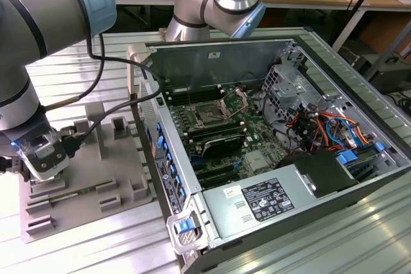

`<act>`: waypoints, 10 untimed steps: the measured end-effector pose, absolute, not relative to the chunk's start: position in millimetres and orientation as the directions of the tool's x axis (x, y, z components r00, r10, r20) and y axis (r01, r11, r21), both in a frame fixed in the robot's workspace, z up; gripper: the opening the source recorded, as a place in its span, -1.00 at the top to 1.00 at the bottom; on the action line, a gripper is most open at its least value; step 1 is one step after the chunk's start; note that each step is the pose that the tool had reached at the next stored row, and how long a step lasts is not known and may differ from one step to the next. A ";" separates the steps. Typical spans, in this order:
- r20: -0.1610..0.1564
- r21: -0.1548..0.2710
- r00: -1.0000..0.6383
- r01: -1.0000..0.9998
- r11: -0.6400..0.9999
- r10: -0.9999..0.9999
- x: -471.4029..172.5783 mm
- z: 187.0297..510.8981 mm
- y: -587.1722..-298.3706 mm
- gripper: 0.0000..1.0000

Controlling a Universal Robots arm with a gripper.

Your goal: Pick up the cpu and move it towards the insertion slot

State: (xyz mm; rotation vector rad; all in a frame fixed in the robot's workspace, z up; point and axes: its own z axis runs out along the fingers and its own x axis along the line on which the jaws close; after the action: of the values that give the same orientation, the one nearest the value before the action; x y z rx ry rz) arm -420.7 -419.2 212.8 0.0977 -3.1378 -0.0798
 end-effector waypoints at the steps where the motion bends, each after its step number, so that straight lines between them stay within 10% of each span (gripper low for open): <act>1: 0.000 0.051 -0.998 -0.062 0.997 -0.062 -420.7 213.1 -419.2 -0.09; 10: 0.000 0.051 -0.998 -0.062 0.997 -0.062 -420.7 217.7 -419.2 -0.09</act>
State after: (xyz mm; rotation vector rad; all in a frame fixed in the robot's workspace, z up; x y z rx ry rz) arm -420.7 -419.2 217.7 0.0977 -3.1377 -0.0797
